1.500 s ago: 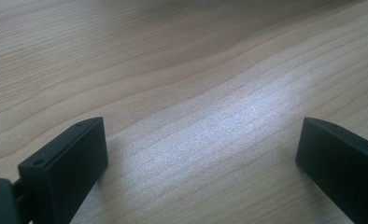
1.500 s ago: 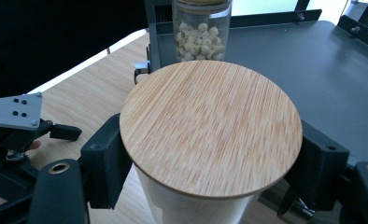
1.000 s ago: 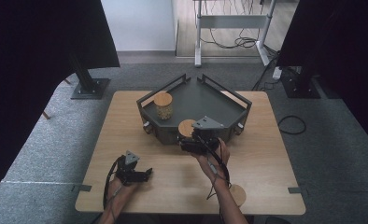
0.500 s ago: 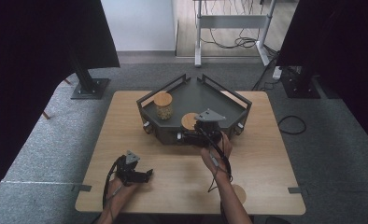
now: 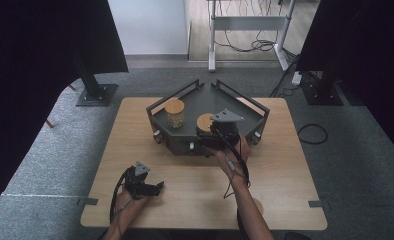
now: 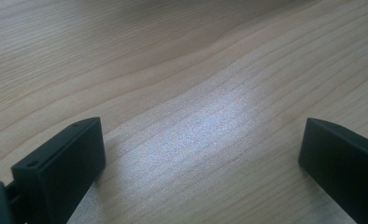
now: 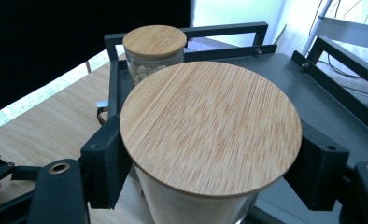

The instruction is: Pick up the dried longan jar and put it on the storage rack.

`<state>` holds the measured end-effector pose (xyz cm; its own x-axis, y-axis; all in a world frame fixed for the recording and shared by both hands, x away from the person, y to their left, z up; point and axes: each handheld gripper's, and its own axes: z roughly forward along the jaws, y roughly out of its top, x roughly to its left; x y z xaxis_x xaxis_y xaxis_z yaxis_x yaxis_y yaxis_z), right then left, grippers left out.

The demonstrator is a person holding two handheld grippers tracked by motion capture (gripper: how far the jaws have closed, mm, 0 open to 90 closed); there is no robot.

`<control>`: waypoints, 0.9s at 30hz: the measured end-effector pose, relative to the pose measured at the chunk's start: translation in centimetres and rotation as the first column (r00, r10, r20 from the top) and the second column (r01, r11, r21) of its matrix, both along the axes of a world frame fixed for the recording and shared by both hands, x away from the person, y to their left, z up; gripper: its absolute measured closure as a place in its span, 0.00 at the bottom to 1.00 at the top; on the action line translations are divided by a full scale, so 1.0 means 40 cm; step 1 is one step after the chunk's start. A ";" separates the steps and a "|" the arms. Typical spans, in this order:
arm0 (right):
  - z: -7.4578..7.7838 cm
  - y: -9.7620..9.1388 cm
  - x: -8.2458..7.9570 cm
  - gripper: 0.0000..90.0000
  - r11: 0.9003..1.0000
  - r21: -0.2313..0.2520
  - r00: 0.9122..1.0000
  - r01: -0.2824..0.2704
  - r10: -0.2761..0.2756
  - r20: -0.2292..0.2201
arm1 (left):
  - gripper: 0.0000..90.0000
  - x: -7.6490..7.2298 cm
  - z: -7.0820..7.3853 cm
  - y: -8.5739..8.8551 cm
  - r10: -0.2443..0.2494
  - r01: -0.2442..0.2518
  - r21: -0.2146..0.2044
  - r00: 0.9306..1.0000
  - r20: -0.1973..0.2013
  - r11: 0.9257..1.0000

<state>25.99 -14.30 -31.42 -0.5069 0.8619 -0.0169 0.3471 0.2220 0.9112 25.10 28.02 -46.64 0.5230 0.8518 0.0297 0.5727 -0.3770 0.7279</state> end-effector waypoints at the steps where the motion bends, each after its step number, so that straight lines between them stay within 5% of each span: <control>1: 0.000 0.000 0.000 0.28 1.000 0.000 1.000 0.000 0.000 0.000 | 0.00 0.000 0.000 0.000 0.000 0.000 0.000 1.000 0.000 1.000; 27: 0.020 0.001 0.080 0.28 0.999 0.007 0.999 0.035 -0.035 0.011 | 0.00 0.000 0.000 0.000 0.000 0.000 0.000 1.000 0.001 1.000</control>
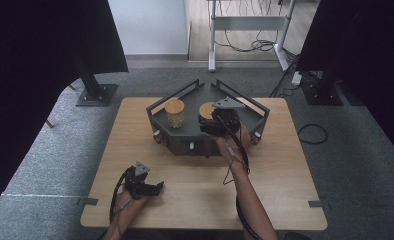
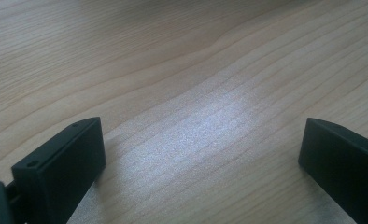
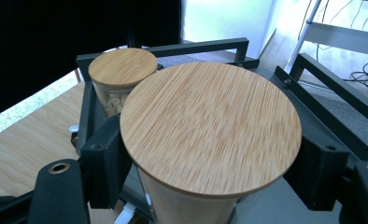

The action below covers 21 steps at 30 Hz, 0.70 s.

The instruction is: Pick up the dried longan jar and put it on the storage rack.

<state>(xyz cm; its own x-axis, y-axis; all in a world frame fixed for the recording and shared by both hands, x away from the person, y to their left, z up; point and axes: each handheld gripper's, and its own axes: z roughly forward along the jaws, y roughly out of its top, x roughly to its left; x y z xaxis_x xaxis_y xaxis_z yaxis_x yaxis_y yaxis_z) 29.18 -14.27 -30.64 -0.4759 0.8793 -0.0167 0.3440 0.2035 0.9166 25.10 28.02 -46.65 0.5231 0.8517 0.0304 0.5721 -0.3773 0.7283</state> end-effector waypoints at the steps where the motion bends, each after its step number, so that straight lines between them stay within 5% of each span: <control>1: -0.001 0.003 0.009 0.28 1.000 -0.001 1.000 0.002 -0.002 -0.002 | 0.00 0.000 0.000 0.000 0.000 0.000 0.000 1.000 0.000 1.000; 21: -0.040 0.021 0.079 0.28 0.999 -0.003 0.999 0.035 -0.035 0.009 | 0.00 0.000 0.000 0.002 -0.005 0.005 0.000 1.000 0.000 1.000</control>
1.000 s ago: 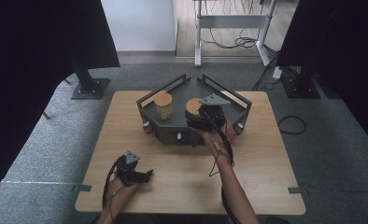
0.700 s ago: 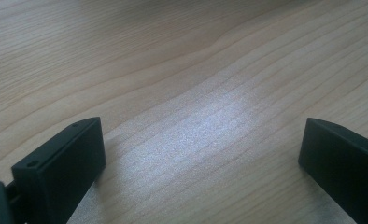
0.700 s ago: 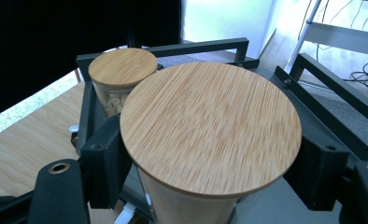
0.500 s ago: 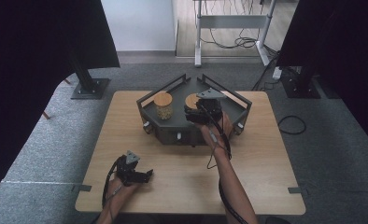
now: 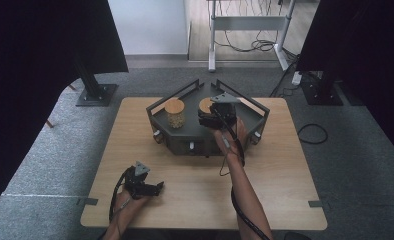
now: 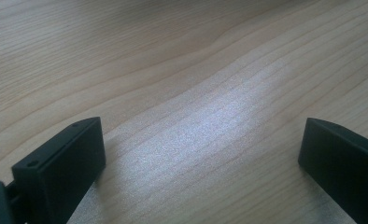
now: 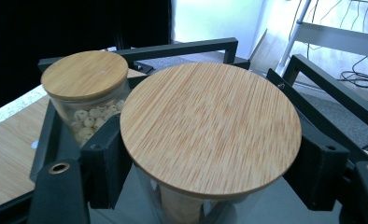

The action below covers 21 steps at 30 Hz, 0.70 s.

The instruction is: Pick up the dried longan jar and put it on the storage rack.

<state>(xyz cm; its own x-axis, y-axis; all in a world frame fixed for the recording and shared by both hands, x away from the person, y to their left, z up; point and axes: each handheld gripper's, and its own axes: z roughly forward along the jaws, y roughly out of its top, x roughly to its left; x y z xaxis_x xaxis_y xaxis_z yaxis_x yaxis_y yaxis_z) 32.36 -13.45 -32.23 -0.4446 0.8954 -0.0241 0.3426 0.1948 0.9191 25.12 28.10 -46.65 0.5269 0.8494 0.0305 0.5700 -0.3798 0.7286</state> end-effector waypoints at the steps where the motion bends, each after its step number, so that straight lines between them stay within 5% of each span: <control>1: -0.004 0.000 0.003 0.28 1.000 -0.001 1.000 0.000 0.000 0.002 | 0.00 0.000 0.000 0.000 0.000 0.000 0.000 1.000 0.001 1.000; 21: -0.048 0.034 0.053 0.27 0.999 -0.030 1.000 0.016 -0.017 -0.017 | 0.00 -0.001 -0.001 0.000 0.002 -0.002 -0.002 1.000 0.002 1.000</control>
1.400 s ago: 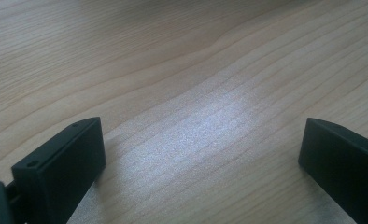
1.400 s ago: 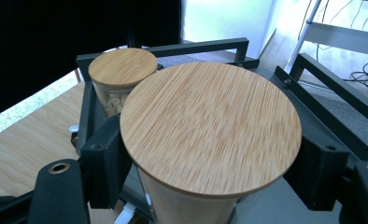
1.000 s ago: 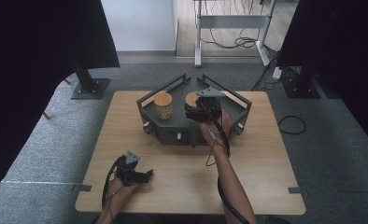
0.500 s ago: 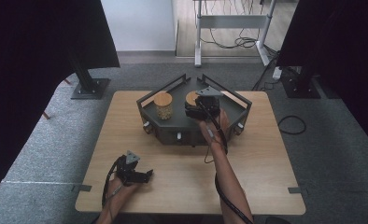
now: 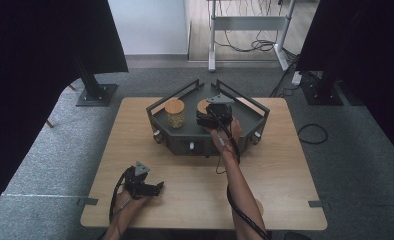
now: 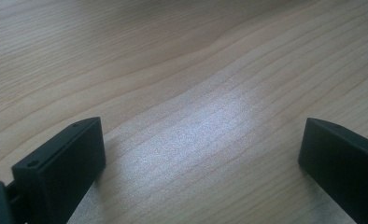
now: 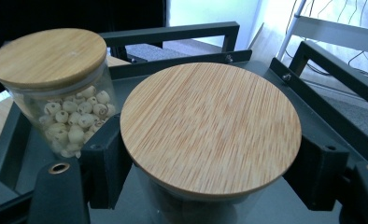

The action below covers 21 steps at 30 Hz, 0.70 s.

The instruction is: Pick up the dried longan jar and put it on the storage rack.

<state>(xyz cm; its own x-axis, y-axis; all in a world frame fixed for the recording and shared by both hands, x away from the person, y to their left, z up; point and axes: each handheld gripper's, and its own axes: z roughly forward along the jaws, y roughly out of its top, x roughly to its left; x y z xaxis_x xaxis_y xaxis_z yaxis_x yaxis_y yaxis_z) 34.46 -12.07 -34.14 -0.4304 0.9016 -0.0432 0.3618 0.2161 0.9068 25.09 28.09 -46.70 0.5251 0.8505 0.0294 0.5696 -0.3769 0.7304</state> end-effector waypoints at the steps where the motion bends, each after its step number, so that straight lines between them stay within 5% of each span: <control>1: -0.002 0.000 0.002 0.28 1.000 0.002 1.000 -0.001 0.001 -0.002 | 0.00 0.000 0.000 0.000 0.000 0.000 0.000 1.000 0.000 1.000; 21: -0.031 -0.007 0.011 0.27 1.000 0.026 1.000 0.004 -0.004 -0.011 | 0.00 -0.001 0.001 0.001 0.000 0.000 0.001 1.000 -0.001 1.000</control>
<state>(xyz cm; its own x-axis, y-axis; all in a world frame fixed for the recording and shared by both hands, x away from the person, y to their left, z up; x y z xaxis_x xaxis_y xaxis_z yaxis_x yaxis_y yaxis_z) 34.92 -12.36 -35.38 -0.4273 0.9040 -0.0152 0.3721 0.1911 0.9083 25.05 28.11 -46.67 0.5254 0.8503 0.0299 0.5699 -0.3778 0.7297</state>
